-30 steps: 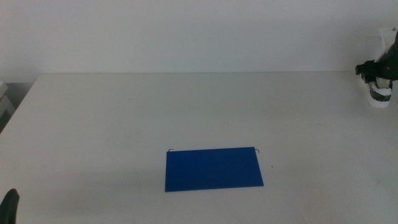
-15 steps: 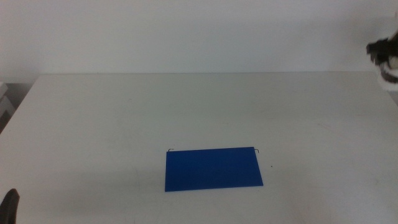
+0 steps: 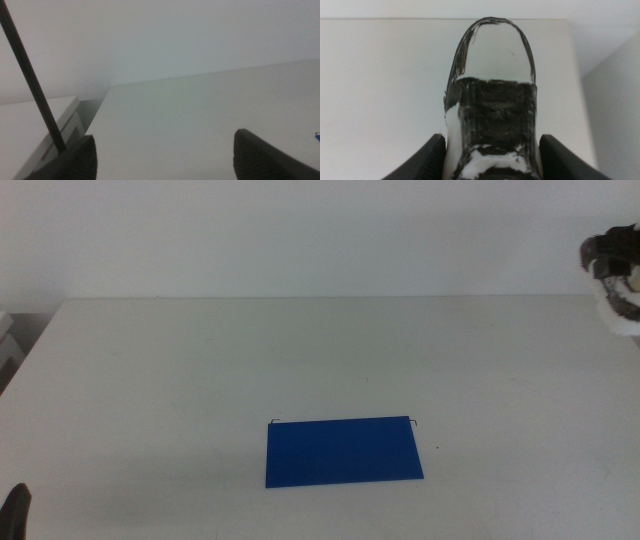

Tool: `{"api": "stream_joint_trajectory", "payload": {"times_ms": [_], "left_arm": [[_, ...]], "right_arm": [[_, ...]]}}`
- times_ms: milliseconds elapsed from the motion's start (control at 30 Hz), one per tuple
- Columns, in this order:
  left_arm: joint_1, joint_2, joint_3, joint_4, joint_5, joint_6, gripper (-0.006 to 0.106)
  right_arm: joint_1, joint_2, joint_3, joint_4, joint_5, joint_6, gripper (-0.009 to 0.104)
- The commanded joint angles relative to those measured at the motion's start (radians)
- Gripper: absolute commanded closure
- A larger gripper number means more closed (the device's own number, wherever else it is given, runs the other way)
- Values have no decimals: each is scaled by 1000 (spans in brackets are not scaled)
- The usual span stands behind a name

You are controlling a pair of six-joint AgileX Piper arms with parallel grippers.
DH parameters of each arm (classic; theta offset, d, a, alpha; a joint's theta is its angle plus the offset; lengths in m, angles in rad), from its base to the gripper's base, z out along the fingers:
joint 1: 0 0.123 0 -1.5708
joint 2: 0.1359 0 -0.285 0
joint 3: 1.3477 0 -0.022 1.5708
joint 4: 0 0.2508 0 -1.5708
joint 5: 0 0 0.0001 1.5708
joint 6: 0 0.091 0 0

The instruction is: Use one arm to grab the shoe from the table and place it on the mat.

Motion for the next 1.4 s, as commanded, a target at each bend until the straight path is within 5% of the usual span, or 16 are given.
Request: {"api": "stream_joint_trajectory", "payload": {"times_ms": [0, 633, 1033, 1367], "left_arm": [[-4, -7, 5, -9, -81, -6, 7], [-4, -7, 5, -9, -81, -6, 7], [-4, -7, 5, -9, -81, -6, 7], [-4, -7, 5, -9, -81, -6, 7]], "right_arm": [[40, -139, 73, -22, -91, 29, 99], [598, -227, 251, -469, -67, 605, 99], [797, 12, -23, -445, 51, 650, 99], [842, 80, -93, -408, 44, 609, 99]]}}
